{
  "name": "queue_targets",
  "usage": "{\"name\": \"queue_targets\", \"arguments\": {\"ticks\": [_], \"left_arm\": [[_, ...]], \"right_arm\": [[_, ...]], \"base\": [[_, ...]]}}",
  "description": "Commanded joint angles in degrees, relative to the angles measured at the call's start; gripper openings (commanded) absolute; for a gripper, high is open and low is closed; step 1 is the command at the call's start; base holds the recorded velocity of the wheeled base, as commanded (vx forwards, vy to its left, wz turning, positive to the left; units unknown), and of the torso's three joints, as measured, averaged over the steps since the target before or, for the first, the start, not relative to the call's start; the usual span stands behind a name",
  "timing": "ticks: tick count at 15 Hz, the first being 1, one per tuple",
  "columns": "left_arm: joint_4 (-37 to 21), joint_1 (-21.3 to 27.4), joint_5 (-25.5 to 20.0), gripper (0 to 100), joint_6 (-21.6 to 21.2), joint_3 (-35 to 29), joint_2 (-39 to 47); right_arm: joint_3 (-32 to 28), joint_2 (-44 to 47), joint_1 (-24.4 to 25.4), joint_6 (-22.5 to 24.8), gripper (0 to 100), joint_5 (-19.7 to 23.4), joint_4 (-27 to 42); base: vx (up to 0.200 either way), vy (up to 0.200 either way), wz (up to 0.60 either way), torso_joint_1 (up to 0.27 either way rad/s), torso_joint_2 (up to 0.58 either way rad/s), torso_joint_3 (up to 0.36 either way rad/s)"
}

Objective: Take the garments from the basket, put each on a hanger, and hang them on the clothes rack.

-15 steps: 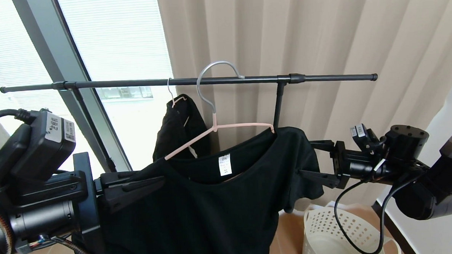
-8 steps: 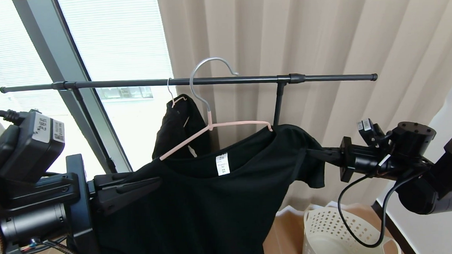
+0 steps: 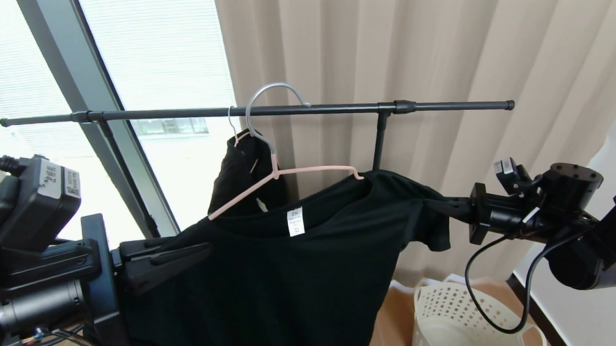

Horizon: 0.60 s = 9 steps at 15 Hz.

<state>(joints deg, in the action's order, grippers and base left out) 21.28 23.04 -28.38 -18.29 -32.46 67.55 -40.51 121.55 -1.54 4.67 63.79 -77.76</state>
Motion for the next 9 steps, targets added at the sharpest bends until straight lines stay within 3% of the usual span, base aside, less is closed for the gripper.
{"name": "queue_targets", "arguments": {"ticks": [1,7,8,9], "left_arm": [[0.1,-0.4,0.0,0,0.1,0.0,0.4],[0.0,-4.8,0.6,0,4.4,-1.2,3.2],[0.0,-6.5,1.8,0,5.6,-2.3,5.5],[0.1,-7.6,2.9,0,6.6,-3.7,7.9]], "right_arm": [[1.1,-0.9,0.6,0.1,100,-0.1,-0.2],[1.2,-3.3,1.9,-0.5,100,-0.1,0.1],[1.3,-5.1,2.5,-2.1,100,-1.5,0.3],[1.3,-6.4,3.8,-4.6,100,-6.1,0.3]], "base": [[0.0,0.0,0.0,0.0,0.0,0.0],[0.0,0.0,0.0,0.0,0.0,0.0],[0.0,0.0,0.0,0.0,0.0,0.0],[0.0,0.0,0.0,0.0,0.0,0.0]]}}
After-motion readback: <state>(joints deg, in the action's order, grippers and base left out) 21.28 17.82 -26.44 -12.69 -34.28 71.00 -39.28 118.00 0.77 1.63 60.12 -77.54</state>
